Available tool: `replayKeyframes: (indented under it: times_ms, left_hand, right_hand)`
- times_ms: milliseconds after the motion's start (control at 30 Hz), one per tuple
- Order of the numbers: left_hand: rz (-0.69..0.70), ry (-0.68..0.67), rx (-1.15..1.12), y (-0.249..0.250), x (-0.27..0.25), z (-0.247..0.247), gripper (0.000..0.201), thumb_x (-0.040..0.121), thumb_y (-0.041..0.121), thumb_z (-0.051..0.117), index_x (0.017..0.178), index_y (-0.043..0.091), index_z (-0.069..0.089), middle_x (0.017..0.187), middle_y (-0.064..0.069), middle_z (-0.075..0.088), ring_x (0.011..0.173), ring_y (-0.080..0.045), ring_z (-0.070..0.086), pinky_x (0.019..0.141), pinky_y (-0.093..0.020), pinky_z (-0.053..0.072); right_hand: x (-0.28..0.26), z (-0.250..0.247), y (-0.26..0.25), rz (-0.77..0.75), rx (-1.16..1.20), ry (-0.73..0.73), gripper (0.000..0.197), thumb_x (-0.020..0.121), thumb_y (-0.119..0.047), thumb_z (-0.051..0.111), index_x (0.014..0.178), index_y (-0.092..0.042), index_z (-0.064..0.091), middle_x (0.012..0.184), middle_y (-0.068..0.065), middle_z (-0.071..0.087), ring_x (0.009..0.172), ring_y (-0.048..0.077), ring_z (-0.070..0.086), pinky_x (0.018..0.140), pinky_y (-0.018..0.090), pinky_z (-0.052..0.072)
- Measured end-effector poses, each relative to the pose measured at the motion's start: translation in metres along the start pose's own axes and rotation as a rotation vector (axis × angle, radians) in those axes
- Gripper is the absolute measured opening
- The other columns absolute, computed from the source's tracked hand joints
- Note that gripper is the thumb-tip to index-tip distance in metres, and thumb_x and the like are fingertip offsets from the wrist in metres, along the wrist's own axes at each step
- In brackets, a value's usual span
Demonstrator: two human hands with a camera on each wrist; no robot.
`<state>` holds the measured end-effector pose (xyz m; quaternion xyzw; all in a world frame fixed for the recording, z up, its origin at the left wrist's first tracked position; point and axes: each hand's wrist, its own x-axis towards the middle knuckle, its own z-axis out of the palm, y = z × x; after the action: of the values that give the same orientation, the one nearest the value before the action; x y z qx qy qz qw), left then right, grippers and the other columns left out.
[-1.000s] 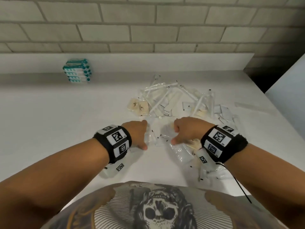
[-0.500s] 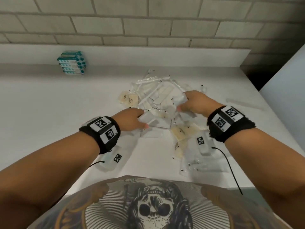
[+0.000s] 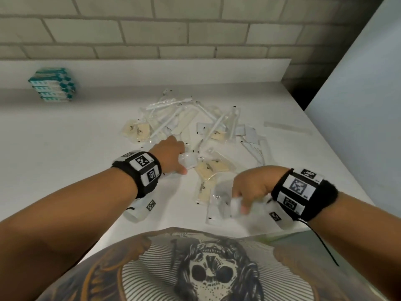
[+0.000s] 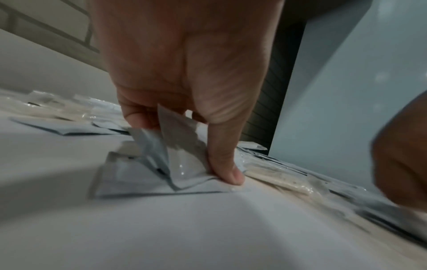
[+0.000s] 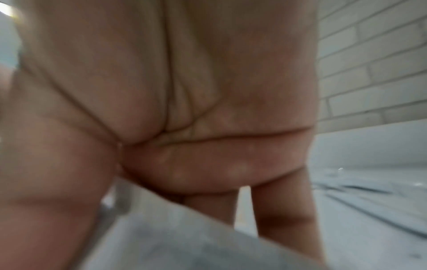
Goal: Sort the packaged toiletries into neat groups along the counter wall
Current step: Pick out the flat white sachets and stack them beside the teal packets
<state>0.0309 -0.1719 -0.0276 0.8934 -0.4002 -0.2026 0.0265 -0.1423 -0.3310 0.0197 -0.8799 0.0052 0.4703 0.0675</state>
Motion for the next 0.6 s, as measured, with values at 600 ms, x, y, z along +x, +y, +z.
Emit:
replayKeyframes:
  times_ms: [600]
  left_hand:
    - [0.400,0.044,0.089,0.088,0.018,-0.002,0.036,0.091,0.044,0.055,0.113,0.018,0.063,0.113,0.002,0.058,0.107,-0.019,0.053,0.091,-0.034,0.044]
  right_hand:
    - [0.017,-0.022,0.120,0.368,0.564,0.774,0.050,0.095,-0.032,0.055,0.139,-0.010,0.046,0.137,0.011,0.053,0.123,0.027,0.050,0.097,0.032,0.038]
